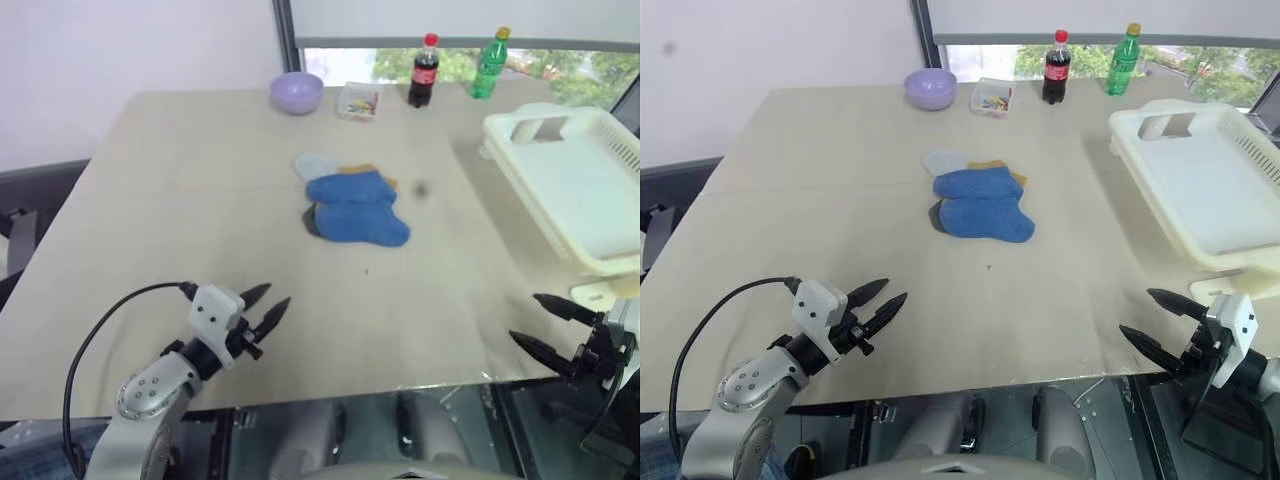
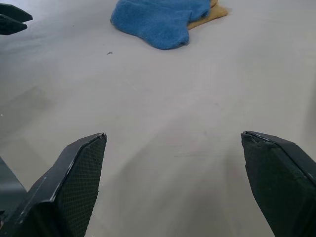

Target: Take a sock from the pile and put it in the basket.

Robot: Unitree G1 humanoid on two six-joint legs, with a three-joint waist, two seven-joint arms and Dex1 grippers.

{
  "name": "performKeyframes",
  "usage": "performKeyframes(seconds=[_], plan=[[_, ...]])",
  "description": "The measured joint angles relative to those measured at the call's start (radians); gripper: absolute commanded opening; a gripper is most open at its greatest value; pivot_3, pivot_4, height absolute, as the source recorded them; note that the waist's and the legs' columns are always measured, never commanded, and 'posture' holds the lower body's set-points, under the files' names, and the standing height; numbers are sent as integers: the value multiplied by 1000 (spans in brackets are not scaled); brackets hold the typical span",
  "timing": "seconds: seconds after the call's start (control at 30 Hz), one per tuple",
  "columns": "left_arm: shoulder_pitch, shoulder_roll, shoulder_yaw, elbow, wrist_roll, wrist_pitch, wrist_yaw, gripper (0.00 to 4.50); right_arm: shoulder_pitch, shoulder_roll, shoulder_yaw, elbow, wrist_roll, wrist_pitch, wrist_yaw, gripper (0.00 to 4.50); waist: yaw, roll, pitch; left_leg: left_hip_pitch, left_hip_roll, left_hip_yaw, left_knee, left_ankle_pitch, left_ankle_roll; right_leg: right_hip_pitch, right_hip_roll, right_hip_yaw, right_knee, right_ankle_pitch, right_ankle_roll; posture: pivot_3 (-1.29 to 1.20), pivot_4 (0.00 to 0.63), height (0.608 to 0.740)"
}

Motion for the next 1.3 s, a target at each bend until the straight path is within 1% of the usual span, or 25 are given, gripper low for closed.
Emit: performKeyframes(seconds=[0.07,0.13,0.2,1.0,1.07,1.17,1.2,1.27,1.3], plan=[[11,1,1,-2,-1,0,-3,2246,0,-1,0,0,-1,0,2,4451,0,0,0,0,0,0,0,0,0,0,0,0,0,0,0,0,150,732],[68,11,4,-26,-5,-4,-20,2246,9,-18,-5,1,-8,-1,14,4451,-1,0,0,0,0,1,-1,-1,1,0,0,1,-2,0,0,0,150,732],[87,11,4,-26,-8,-4,-23,2246,10,-19,-11,2,-11,-2,16,4451,0,0,1,0,0,1,-1,-1,1,0,0,1,-2,0,0,0,150,732],[66,10,1,-19,-19,-27,-52,2246,14,-36,-31,-3,-12,24,1,4451,0,-1,1,0,1,1,0,-1,1,0,0,0,-2,0,0,0,150,732],[59,10,1,-15,-21,-34,-59,2246,-21,-36,-25,-21,-12,71,-47,4451,-2,0,2,0,1,2,0,-1,1,0,0,1,-1,0,0,0,150,732],[60,15,22,-14,-94,-45,-116,2246,-117,-37,36,-65,-32,162,-141,4451,-4,-1,2,1,5,3,0,-1,1,0,1,0,-1,0,0,0,150,732],[57,21,34,-14,-130,-45,-145,2246,-176,-35,87,-71,-61,192,-179,4451,-6,-2,3,1,7,5,0,-1,1,0,-1,-2,-1,0,0,0,150,732],[28,53,54,-14,-194,-45,-200,2246,-311,-8,218,-75,-114,270,-250,4451,-4,-2,3,2,9,5,0,-1,0,-1,-3,-12,0,0,0,0,150,732],[14,59,58,-15,-203,-45,-213,2246,-342,2,251,-72,-124,295,-266,4451,-2,-1,3,1,10,5,0,-1,0,-2,-3,-14,0,0,0,0,150,732]])
